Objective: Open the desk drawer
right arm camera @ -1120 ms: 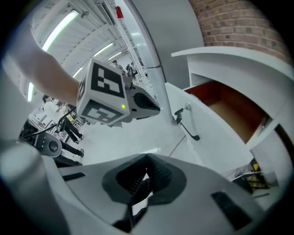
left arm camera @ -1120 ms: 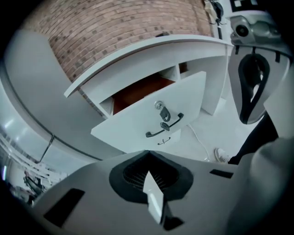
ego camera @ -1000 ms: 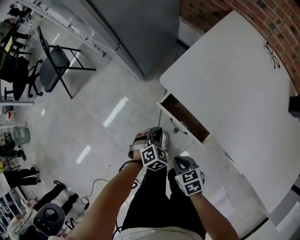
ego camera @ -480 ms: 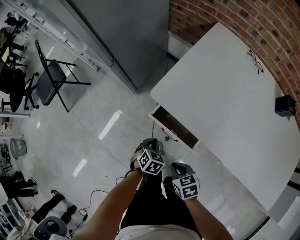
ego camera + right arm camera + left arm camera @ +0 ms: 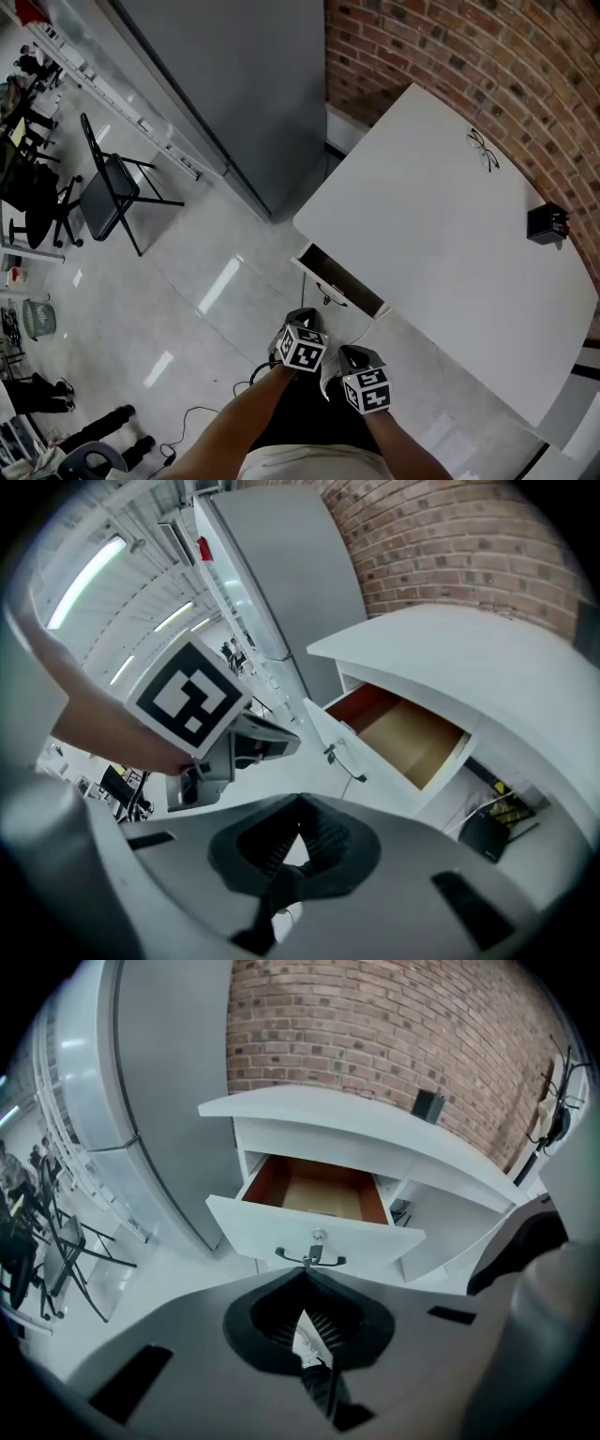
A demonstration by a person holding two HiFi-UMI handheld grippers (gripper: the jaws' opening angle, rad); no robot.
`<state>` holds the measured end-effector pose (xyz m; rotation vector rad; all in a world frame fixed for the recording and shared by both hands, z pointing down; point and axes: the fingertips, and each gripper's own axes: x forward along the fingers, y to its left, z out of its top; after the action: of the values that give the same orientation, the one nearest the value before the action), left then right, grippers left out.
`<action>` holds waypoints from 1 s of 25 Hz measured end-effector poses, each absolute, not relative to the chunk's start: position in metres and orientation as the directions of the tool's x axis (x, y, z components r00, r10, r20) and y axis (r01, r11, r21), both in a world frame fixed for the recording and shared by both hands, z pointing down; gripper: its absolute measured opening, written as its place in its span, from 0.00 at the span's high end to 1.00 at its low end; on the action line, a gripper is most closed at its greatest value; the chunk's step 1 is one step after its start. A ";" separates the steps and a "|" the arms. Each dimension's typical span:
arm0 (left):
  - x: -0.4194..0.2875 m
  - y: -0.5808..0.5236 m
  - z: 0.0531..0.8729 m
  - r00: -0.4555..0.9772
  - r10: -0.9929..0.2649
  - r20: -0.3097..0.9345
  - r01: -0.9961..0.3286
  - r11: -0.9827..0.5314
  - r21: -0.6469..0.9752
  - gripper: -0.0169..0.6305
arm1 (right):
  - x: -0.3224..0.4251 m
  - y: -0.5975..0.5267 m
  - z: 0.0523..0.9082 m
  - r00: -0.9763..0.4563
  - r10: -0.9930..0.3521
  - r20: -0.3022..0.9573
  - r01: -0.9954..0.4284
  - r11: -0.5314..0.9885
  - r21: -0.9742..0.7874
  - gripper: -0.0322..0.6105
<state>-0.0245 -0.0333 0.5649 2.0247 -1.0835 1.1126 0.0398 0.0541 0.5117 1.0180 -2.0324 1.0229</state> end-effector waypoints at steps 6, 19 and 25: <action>-0.020 -0.025 0.530 0.322 -0.369 0.872 -0.908 -0.382 0.174 0.97 | 0.051 0.045 0.484 -0.516 -0.417 0.748 -0.850 0.356 -0.388 0.93; -0.020 0.014 0.471 0.331 -0.432 0.839 -0.934 -0.275 0.227 0.97 | 0.059 0.051 0.434 -0.560 -0.468 0.683 -0.823 0.413 -0.391 0.93; -0.023 0.015 0.485 0.316 -0.439 0.841 -0.934 -0.302 0.193 0.97 | 0.066 0.073 0.437 -0.555 -0.454 0.697 -0.823 0.422 -0.381 0.93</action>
<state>-0.0230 0.0147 0.4850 1.8812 -1.2159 0.8953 0.0660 0.0730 0.4366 1.0785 -2.1839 0.9851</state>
